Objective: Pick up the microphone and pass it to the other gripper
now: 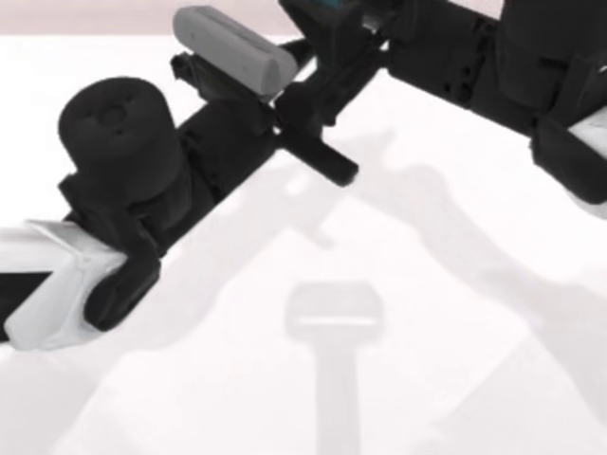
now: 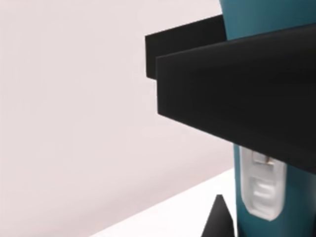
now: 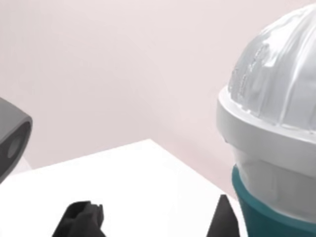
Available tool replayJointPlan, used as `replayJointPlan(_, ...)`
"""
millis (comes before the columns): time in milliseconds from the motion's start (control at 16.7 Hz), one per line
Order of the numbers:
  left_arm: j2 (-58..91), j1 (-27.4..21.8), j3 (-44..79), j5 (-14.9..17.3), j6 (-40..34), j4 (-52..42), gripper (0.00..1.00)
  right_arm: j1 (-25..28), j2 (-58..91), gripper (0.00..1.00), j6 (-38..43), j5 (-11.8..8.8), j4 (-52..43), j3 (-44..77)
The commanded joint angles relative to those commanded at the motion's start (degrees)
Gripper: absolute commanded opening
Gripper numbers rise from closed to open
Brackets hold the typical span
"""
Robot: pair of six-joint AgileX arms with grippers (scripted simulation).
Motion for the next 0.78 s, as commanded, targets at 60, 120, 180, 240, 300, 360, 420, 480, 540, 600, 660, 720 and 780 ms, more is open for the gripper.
replayJointPlan(60,0.0,0.0,0.0,0.0,0.0,0.0,0.00,0.0,0.0,0.02,0.0,0.0,0.0,0.0)
replayJointPlan(120,0.0,0.0,0.0,0.0,0.0,0.0,0.00,0.0,0.0,0.00,0.0,0.0,0.0,0.0)
replayJointPlan(180,0.0,0.0,0.0,0.0,0.0,0.0,0.00,0.0,0.0,0.00,0.0,0.0,0.0,0.0)
replayJointPlan(240,0.0,0.0,0.0,0.0,0.0,0.0,0.00,0.0,0.0,0.00,0.0,0.0,0.0,0.0)
replayJointPlan(300,0.0,0.0,0.0,0.0,0.0,0.0,0.00,0.0,0.0,0.00,0.0,0.0,0.0,0.0)
replayJointPlan(360,0.0,0.0,0.0,0.0,0.0,0.0,0.00,0.0,0.0,0.00,0.0,0.0,0.0,0.0)
replayJointPlan(420,0.0,0.0,0.0,0.0,0.0,0.0,0.00,0.0,0.0,0.00,0.0,0.0,0.0,0.0)
replayJointPlan(480,0.0,0.0,0.0,0.0,0.0,0.0,0.00,0.0,0.0,0.00,0.0,0.0,0.0,0.0)
replayJointPlan(540,0.0,0.0,0.0,0.0,0.0,0.0,0.00,0.0,0.0,0.00,0.0,0.0,0.0,0.0)
replayJointPlan(600,0.0,0.0,0.0,0.0,0.0,0.0,0.00,0.0,0.0,0.00,0.0,0.0,0.0,0.0)
replayJointPlan(660,0.0,0.0,0.0,0.0,0.0,0.0,0.08,0.0,0.0,0.00,0.0,0.0,0.0,0.0)
replayJointPlan(720,0.0,0.0,0.0,0.0,0.0,0.0,0.15,0.0,0.0,0.00,0.0,0.0,0.0,0.0)
replayJointPlan(780,0.0,0.0,0.0,0.0,0.0,0.0,0.23,0.0,0.0,0.00,0.0,0.0,0.0,0.0)
